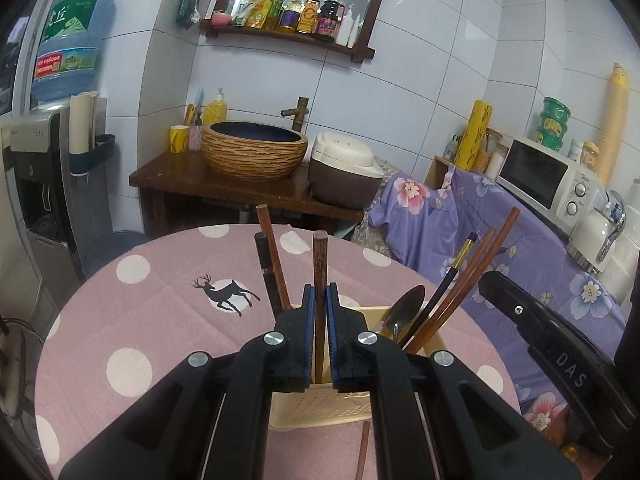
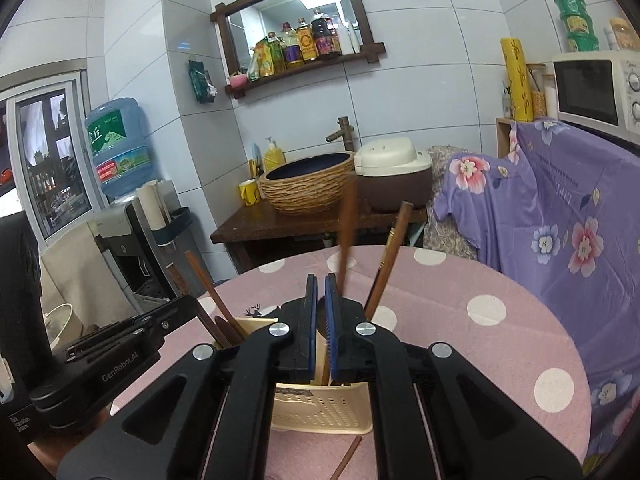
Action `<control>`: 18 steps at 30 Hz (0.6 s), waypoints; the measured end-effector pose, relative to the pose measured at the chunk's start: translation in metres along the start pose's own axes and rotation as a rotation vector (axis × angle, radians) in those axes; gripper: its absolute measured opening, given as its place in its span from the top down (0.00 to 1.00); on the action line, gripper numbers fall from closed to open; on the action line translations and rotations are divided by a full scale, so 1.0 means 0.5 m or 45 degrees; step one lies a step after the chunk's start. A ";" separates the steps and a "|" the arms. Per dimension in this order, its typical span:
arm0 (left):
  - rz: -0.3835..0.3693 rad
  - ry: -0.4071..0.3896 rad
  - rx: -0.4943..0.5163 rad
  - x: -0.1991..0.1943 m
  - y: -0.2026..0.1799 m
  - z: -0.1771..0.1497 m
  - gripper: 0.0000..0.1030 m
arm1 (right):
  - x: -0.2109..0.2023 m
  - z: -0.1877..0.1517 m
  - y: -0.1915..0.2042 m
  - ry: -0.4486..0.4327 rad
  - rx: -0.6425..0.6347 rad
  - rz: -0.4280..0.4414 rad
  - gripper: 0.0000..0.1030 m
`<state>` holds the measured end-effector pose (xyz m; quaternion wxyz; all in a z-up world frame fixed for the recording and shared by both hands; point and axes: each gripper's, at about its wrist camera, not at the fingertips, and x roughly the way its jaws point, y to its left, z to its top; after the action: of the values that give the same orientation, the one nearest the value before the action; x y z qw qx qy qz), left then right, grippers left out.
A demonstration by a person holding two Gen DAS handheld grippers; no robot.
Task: Organize utensils
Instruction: 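Lift both brown chopsticks and lower them into the cream caddy, then open both tools and withdraw them from the caddy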
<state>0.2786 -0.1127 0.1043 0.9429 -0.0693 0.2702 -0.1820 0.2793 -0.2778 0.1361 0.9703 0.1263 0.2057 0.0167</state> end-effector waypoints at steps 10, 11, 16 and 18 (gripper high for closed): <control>-0.012 -0.047 0.043 -0.075 0.013 -0.041 0.53 | -0.063 -0.040 -0.002 -0.050 -0.014 -0.042 0.70; -0.007 -0.045 0.038 -0.089 0.022 -0.054 0.52 | -0.073 -0.052 -0.002 -0.045 -0.010 -0.037 0.64; 0.065 0.025 0.015 -0.110 0.067 -0.122 0.46 | -0.092 -0.131 0.003 0.084 -0.023 -0.087 0.56; 0.135 0.049 0.002 -0.111 0.088 -0.155 0.45 | -0.088 -0.171 0.003 0.164 -0.024 -0.113 0.56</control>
<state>0.2068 -0.0534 0.0558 0.9460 -0.0507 0.2914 -0.1331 0.2046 -0.2595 0.0785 0.9560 0.1064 0.2728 -0.0163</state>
